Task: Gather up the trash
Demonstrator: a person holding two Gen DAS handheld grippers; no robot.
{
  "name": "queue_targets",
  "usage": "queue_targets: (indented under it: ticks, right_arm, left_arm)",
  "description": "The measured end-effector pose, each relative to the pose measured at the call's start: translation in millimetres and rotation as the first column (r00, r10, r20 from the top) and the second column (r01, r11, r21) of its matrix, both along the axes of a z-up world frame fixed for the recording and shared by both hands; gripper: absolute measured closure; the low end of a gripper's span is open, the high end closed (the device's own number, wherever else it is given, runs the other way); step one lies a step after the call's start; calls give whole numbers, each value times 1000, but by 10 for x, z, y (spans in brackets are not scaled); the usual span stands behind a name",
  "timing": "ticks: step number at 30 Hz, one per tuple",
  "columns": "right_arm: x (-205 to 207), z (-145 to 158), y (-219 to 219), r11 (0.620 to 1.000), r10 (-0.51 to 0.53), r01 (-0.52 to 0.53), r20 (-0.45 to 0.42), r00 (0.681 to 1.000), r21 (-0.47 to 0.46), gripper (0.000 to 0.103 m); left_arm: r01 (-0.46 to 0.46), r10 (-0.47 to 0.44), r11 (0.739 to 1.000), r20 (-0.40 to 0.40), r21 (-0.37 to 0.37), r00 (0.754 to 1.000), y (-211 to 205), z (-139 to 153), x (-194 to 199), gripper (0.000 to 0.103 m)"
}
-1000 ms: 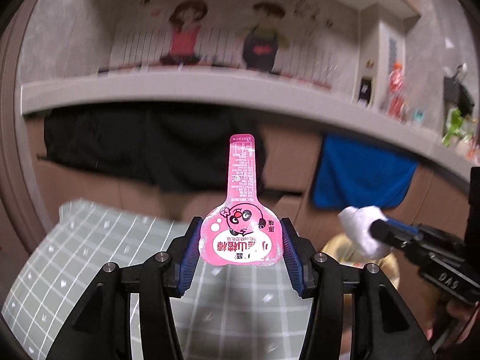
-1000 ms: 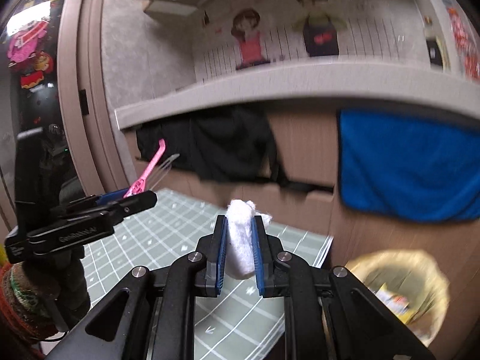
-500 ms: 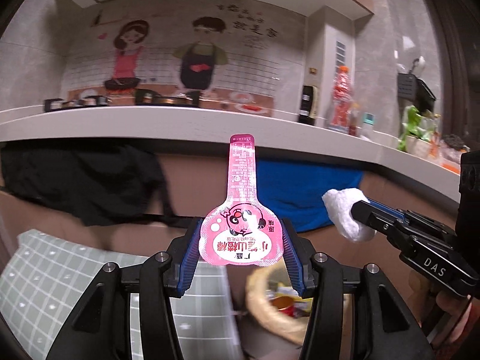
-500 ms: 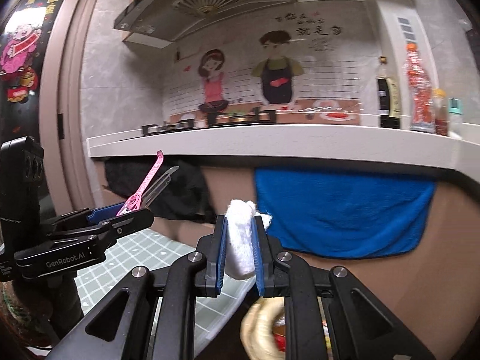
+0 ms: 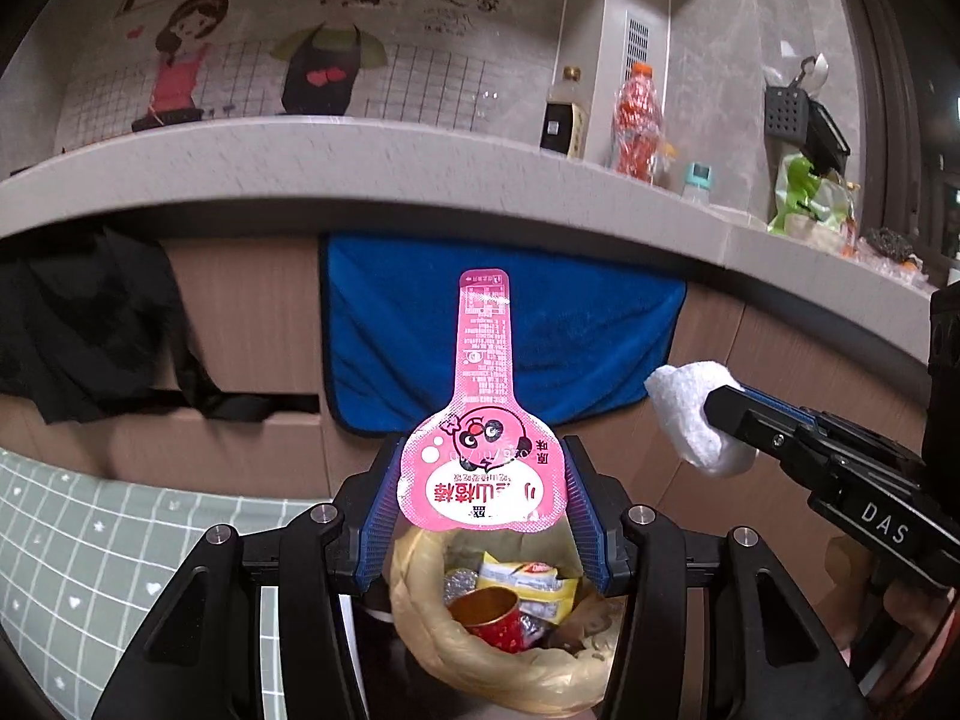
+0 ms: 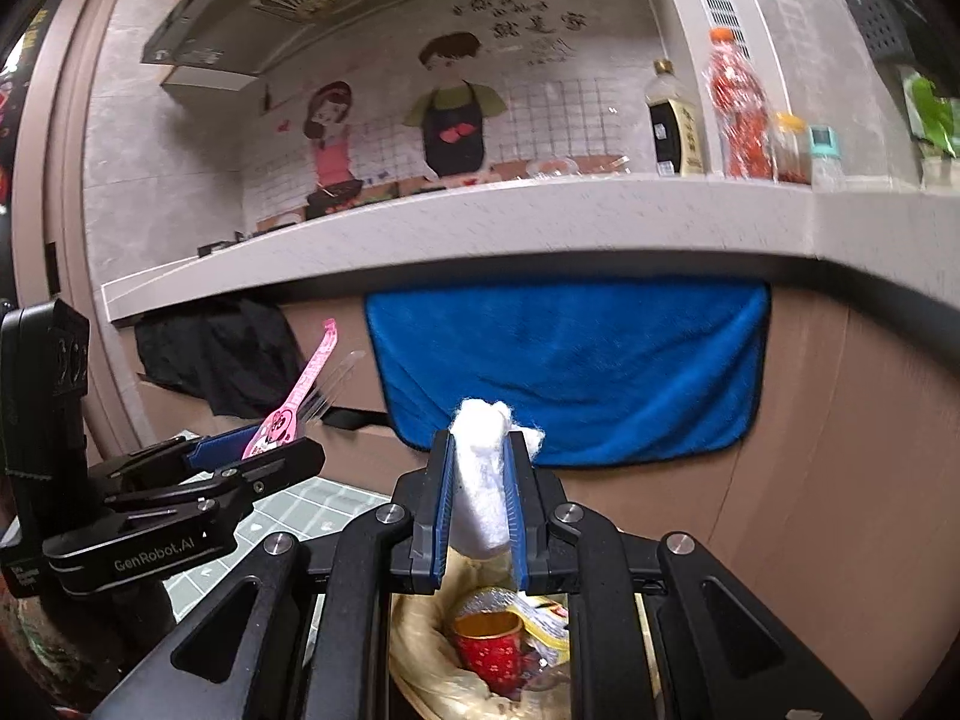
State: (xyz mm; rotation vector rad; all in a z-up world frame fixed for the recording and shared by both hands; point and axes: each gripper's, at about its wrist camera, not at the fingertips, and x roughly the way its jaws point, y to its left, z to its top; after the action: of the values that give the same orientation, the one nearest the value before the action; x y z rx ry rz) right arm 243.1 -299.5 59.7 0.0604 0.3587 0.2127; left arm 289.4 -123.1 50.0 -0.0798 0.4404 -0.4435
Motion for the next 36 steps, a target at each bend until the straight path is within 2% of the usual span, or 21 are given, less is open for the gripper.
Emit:
queue_targets:
  ticks: [13,21,24,26,27,31,36]
  right_arm:
    - [293,-470,-279,998,-30,35,-103,994,51,88]
    - [472,-716,-450,993,-33,50,-163,986,105,88]
    - [509,-790,-522,989,-33,58,-174,984,140,83]
    - [530,-842,-565,985,-51,80,-185,981,154,69]
    - [540,-855,-575,984,-59,90,-193,979,156,60]
    - [507,-907,-575,979,-81,118,-219,972,164,60]
    - [345,-888,-456,978,-65,107,-228,971,177,60]
  left_arm:
    - [23,-21,1000,-94,21,995,-262,-433,316,52]
    - [59,-61,998,-179,-14,982,-351,-701,553,51]
    - [97,-105,994,-183,-52,977,-355,-751,618,50]
    - [114,-125,991,-207,-64,970,-357,-782,677,36]
    - [114,-128,991,-215,-73,968,-352,-785,693,34]
    - [89,-104,993,-218,-79,970,-251,-755,634,34]
    - [5,-14,999,-200,-45,980,10,-686,371,34]
